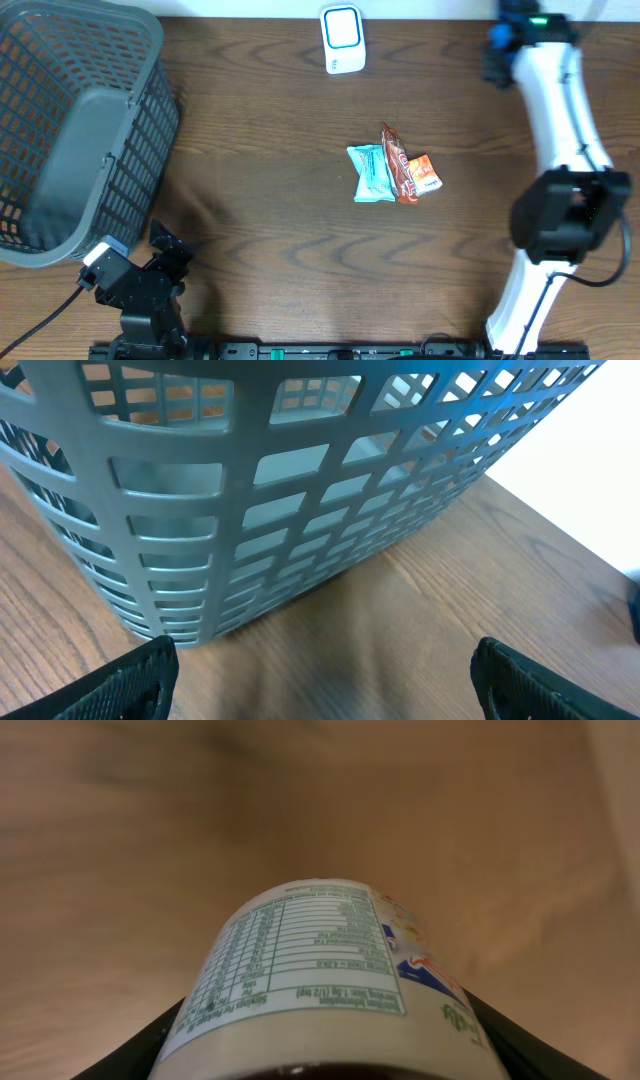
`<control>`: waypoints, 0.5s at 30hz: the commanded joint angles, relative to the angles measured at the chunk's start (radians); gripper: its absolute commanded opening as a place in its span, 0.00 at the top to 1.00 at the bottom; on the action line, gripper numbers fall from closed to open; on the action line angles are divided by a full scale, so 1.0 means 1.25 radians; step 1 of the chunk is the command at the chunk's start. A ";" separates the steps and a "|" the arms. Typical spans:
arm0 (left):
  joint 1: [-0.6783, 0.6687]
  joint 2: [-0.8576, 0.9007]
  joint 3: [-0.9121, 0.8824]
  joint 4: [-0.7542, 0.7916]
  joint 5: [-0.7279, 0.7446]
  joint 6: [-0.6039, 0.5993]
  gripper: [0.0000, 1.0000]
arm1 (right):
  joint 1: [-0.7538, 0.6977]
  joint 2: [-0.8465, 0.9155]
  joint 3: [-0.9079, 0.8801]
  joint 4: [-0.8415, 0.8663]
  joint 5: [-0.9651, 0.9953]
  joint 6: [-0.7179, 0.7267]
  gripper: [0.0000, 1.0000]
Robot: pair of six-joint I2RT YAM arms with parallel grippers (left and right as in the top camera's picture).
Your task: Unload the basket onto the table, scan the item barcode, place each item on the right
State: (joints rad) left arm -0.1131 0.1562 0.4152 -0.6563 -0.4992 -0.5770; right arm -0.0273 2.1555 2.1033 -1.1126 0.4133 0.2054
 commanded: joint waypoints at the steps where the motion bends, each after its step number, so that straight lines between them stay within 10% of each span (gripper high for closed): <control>1: -0.002 -0.003 0.002 -0.001 -0.005 -0.003 0.07 | -0.112 -0.002 0.006 -0.039 -0.066 0.118 0.51; 15: -0.002 -0.003 0.002 -0.001 -0.004 -0.003 0.07 | -0.450 0.045 -0.037 0.000 -0.113 0.129 0.43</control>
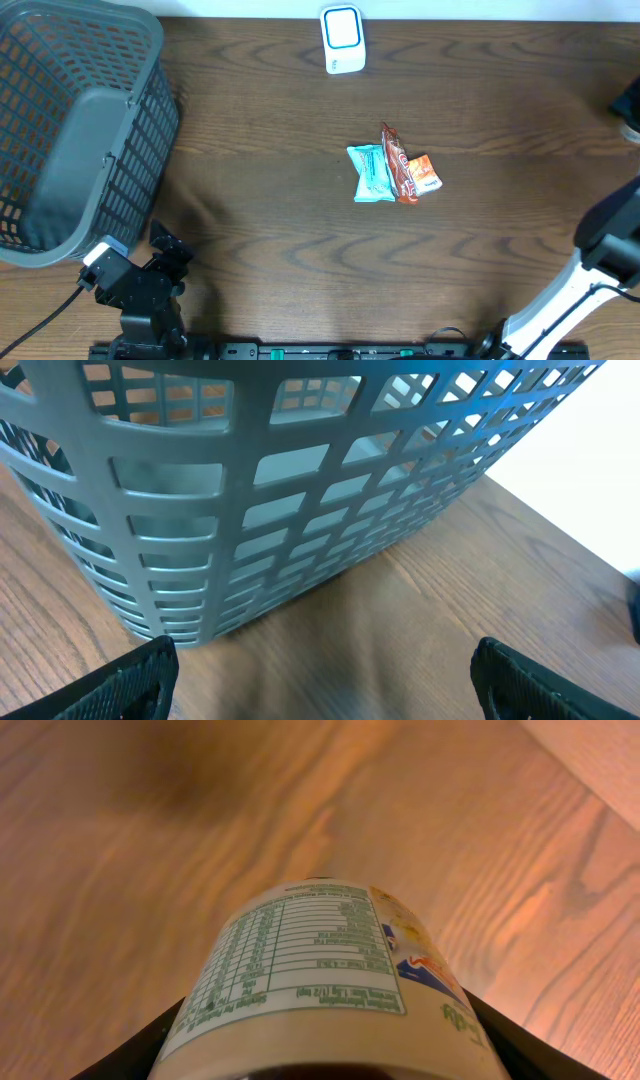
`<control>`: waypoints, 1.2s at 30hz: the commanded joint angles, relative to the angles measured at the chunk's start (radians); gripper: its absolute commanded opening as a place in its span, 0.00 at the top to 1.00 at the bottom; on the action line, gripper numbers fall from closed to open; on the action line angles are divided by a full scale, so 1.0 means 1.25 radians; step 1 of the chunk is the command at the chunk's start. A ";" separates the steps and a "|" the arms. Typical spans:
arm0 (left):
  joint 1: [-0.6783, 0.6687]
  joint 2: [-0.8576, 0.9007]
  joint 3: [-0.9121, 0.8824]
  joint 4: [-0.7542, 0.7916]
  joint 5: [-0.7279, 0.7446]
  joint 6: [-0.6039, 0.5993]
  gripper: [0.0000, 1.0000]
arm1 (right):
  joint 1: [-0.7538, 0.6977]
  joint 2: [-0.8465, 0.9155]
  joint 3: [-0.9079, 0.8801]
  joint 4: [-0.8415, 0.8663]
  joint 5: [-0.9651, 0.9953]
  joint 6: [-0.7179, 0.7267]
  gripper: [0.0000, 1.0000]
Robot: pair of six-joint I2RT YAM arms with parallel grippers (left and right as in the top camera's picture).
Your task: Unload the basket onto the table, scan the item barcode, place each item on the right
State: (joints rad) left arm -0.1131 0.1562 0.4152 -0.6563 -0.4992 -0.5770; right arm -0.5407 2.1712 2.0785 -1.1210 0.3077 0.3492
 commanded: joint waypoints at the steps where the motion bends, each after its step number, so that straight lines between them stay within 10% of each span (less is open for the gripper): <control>1: -0.002 -0.003 0.002 -0.001 -0.004 -0.003 0.07 | -0.054 0.043 -0.022 0.010 -0.045 0.014 0.43; 14: -0.002 -0.003 0.002 -0.001 -0.005 -0.003 0.07 | -0.173 0.143 -0.063 0.017 -0.059 -0.016 0.49; 20: -0.002 -0.003 0.002 -0.001 -0.005 -0.003 0.07 | -0.216 0.058 -0.060 0.010 -0.065 -0.017 0.03; 36: -0.002 -0.003 0.002 -0.001 -0.005 -0.003 0.07 | 0.043 -0.297 -0.061 -0.057 -0.420 0.013 0.01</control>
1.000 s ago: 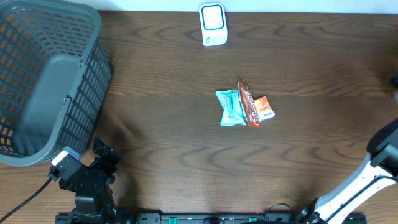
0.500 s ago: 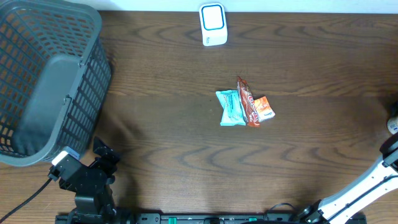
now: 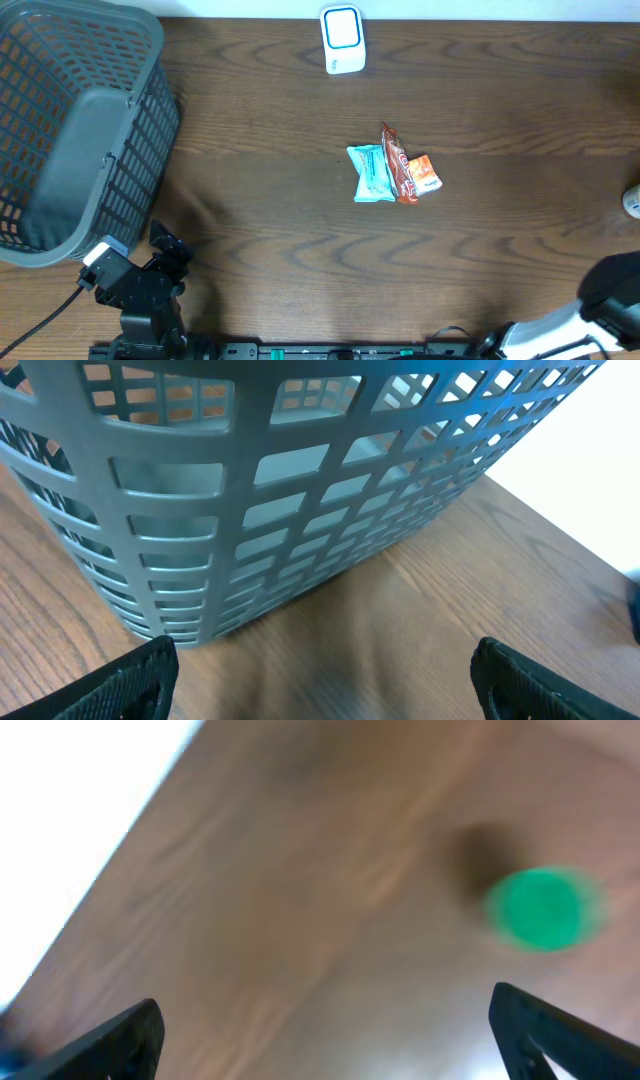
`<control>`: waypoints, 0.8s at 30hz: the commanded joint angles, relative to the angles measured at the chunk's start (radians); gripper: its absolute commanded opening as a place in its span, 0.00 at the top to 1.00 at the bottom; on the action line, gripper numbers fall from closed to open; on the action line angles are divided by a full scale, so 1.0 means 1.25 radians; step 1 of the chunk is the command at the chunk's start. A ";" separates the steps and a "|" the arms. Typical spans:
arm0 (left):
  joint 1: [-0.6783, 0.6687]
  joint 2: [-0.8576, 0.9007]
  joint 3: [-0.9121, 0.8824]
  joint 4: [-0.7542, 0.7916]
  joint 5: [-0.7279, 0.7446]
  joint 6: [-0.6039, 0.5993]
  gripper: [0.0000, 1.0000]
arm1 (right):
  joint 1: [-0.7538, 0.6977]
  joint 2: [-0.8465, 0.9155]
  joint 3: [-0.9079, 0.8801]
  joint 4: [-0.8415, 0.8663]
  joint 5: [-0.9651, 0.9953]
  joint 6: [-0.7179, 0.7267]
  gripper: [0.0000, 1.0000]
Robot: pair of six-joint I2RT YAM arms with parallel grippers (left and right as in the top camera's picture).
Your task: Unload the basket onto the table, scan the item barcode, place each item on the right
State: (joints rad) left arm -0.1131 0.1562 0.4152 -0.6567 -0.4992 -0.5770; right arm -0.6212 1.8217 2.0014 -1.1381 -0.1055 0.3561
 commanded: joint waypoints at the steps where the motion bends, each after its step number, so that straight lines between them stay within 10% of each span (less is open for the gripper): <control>1: -0.002 -0.003 0.002 -0.001 -0.005 -0.003 0.07 | 0.151 -0.020 0.001 -0.058 -0.084 0.008 0.01; 24: -0.002 -0.003 0.002 -0.001 -0.004 -0.003 0.07 | 0.935 0.311 -0.001 -0.170 0.231 0.171 0.10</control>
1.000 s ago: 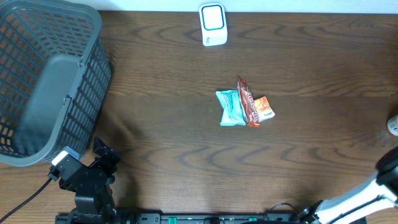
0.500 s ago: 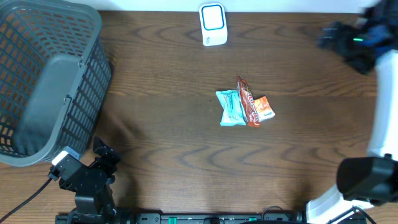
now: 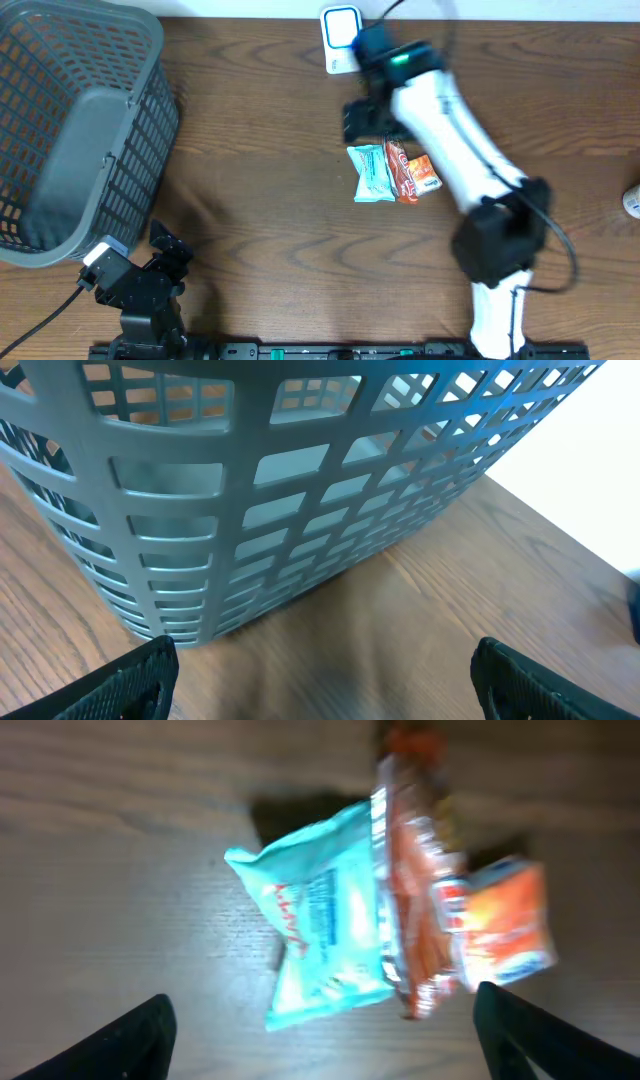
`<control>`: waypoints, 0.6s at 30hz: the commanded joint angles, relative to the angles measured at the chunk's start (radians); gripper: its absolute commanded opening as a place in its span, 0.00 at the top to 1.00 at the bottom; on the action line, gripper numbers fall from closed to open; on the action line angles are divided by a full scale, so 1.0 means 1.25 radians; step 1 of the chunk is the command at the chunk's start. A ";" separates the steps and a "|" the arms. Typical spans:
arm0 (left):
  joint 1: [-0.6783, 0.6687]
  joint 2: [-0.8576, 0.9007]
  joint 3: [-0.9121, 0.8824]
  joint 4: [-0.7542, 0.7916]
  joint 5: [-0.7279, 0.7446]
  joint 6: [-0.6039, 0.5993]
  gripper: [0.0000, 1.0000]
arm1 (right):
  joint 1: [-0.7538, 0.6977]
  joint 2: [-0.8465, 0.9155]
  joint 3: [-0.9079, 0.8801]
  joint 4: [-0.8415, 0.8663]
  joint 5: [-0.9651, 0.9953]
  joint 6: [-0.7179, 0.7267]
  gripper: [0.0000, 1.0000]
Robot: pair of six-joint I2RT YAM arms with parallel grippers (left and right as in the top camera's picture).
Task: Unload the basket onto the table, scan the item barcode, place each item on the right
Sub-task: 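Reach the right gripper to the mint-green wipes pack and grasp it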
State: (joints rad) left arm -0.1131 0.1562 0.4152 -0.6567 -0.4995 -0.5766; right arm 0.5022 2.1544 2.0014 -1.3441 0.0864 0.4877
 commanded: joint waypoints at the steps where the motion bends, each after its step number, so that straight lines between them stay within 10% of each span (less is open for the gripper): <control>1: -0.002 -0.003 0.002 -0.001 -0.004 -0.004 0.07 | 0.050 0.060 -0.001 -0.005 0.082 0.076 0.11; 18: -0.002 -0.003 0.002 -0.001 -0.004 -0.004 0.07 | 0.110 0.176 -0.002 -0.012 0.217 0.124 0.32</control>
State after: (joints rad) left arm -0.1131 0.1562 0.4152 -0.6563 -0.4992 -0.5766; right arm 0.6388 2.3291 1.9995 -1.3544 0.3222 0.6231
